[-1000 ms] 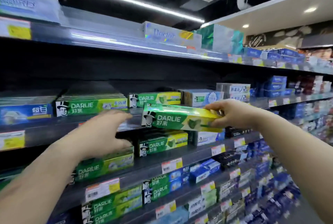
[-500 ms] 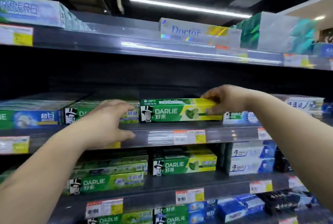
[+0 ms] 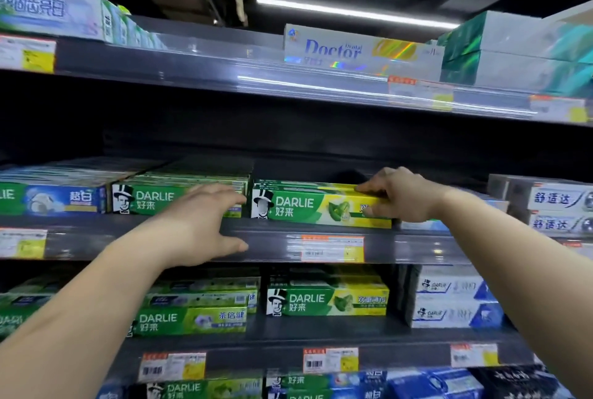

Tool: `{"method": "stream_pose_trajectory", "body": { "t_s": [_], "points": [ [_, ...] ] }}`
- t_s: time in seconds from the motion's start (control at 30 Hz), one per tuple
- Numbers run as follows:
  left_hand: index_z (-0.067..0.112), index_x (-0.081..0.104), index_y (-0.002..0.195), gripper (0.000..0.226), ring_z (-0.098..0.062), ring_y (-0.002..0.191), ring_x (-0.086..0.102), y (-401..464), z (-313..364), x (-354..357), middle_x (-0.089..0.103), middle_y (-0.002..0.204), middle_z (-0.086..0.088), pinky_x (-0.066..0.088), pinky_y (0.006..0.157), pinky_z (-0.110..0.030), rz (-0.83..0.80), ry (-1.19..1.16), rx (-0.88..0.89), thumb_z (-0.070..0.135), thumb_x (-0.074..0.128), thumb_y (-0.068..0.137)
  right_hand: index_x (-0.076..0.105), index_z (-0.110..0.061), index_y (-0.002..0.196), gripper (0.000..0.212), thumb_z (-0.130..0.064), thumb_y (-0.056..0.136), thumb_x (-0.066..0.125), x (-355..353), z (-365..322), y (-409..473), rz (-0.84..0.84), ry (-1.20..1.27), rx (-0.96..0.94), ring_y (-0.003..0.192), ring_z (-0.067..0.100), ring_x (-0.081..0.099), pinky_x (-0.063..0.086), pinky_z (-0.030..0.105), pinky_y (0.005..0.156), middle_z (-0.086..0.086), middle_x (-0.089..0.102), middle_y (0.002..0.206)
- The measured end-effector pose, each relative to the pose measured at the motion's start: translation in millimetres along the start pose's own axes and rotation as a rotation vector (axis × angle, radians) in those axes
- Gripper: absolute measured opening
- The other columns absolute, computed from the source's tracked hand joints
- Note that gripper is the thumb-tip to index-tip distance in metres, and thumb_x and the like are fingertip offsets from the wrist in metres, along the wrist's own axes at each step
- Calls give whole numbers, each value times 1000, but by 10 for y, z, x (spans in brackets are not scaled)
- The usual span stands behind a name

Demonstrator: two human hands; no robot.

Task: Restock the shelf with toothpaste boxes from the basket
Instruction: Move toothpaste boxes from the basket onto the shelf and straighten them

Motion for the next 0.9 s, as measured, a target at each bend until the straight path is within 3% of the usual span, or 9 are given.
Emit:
{"method": "stream_pose_trajectory", "body": {
  "t_s": [0.27,0.37,0.5,0.73,0.9],
  "points": [
    [32,28,144,80,-15,142,17,-57,52,141,20,154,8,16,114,-30,-19,-13,-8,53,67,77,50,-39,133,56,-48,80,69,-113,-99,-148,239,122,-12,123,26,44,39,41,103,0,53,128],
    [31,27,144,82,-15,141,19,-72,68,194,23,153,8,16,115,-32,-31,38,-3,56,65,77,38,-36,141,61,-54,86,57,0,-482,-366,330,101,-42,125,25,38,35,36,105,3,45,133],
    [33,30,141,78,-13,133,32,-85,118,192,35,147,11,21,110,-30,-27,73,3,57,65,76,14,-37,149,71,-69,88,30,304,-801,-492,234,10,-8,139,27,15,24,44,114,1,18,153],
    [35,35,136,71,-13,122,42,-93,149,156,45,136,14,28,103,-28,-50,74,10,53,68,76,22,-36,148,93,-82,69,6,395,-683,-441,264,-1,-29,140,25,16,22,45,114,0,21,153],
    [35,37,134,72,-13,120,43,-106,130,152,46,136,13,31,102,-28,-79,54,-13,54,69,73,25,-34,148,101,-89,66,7,416,-664,-399,276,34,-39,141,23,16,18,42,116,0,23,153]
  ]
}}
Point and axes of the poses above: each hand's wrist, its own y-axis towards the middle knuckle, its own x-axis out of the palm, z = x × y, the point moved 5 cm from there along y, towards the middle knuckle
